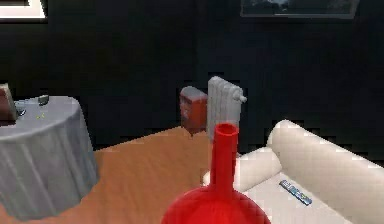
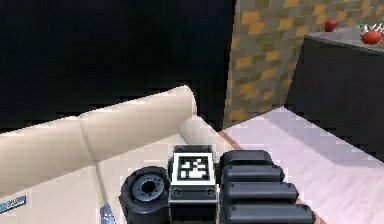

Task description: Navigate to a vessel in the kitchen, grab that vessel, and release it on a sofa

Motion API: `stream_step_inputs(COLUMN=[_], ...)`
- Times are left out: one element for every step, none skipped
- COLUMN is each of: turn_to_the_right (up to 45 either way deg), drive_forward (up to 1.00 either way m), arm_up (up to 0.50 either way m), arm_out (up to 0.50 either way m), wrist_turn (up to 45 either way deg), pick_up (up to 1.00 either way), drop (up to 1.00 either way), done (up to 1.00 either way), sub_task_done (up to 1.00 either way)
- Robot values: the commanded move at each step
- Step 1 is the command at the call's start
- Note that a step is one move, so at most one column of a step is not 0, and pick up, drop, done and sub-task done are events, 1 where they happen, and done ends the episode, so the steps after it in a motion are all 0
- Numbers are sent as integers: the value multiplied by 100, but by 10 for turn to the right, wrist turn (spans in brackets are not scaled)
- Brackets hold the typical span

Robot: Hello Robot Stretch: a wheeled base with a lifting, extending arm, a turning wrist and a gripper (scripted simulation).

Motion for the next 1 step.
stream_step_inputs(turn_to_the_right=[240], drive_forward=[0], arm_up=[0], arm_out=[0], wrist_turn=[0], pick_up=[0], drop=[0], done=[0], sub_task_done=[0])
